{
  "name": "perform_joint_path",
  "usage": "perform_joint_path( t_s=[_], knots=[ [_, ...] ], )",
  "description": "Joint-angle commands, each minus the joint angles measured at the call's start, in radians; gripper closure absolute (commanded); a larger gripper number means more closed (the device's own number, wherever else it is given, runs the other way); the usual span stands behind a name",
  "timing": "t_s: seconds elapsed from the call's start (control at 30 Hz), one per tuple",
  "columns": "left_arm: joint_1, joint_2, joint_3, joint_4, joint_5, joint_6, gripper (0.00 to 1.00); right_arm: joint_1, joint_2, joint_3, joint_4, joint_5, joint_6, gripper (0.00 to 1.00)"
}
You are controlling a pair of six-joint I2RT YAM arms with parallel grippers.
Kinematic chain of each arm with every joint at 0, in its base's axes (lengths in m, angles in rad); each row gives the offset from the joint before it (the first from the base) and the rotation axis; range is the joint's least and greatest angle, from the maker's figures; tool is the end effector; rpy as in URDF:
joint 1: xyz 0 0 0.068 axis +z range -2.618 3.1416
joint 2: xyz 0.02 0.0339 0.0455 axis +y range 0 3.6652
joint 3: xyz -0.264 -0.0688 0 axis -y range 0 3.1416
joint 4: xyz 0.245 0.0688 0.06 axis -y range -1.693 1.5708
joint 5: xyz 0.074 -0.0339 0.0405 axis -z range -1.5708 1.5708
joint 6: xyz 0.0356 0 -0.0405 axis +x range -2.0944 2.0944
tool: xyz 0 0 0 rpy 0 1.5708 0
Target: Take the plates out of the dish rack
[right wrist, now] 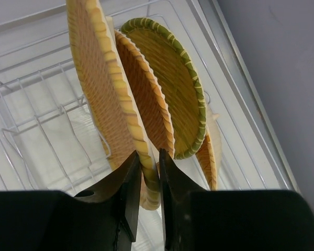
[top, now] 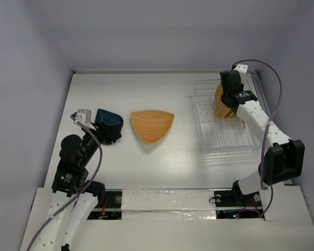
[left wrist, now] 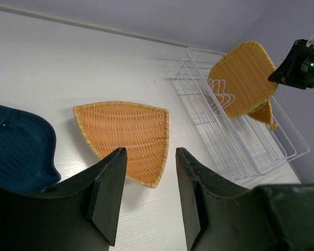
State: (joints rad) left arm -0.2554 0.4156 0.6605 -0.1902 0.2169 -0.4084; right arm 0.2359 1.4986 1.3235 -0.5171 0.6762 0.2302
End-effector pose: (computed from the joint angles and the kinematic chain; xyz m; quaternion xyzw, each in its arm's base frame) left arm 0.1047 -0.0353 0.3436 0.0261 0.6875 -0.3056 0.6583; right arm 0.3270 0.0557 0.3283 0.1386 0.8542 -0.1994 0.4597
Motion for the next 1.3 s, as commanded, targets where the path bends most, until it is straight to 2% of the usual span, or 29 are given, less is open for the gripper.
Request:
perform_joint_path(
  t_s=[0.0,0.63,0.83,1.03,1.17,1.27],
  knots=[
    [0.004,-0.008,-0.009,0.055,0.009,0.002,0.61,-0.007,-0.043,0.092,0.005,0.04,-0.02,1.0],
    [0.004,0.0,-0.012,0.057,0.009,-0.001,0.61,-0.007,-0.261,0.157,-0.03,-0.027,-0.023,1.0],
    [0.004,0.006,-0.012,0.058,0.01,-0.001,0.61,-0.007,-0.362,0.148,0.015,-0.205,0.014,1.0],
    [0.013,0.006,-0.012,0.057,0.012,-0.001,0.61,-0.007,-0.412,0.069,0.089,-0.4,0.087,1.0],
    [0.013,0.011,-0.012,0.058,0.013,-0.003,0.61,-0.007,-0.452,-0.004,0.214,-0.555,0.175,1.0],
    [0.022,0.011,-0.013,0.06,0.015,-0.003,0.61,-0.007,-0.466,-0.088,0.375,-0.757,0.285,1.0]
  ],
)
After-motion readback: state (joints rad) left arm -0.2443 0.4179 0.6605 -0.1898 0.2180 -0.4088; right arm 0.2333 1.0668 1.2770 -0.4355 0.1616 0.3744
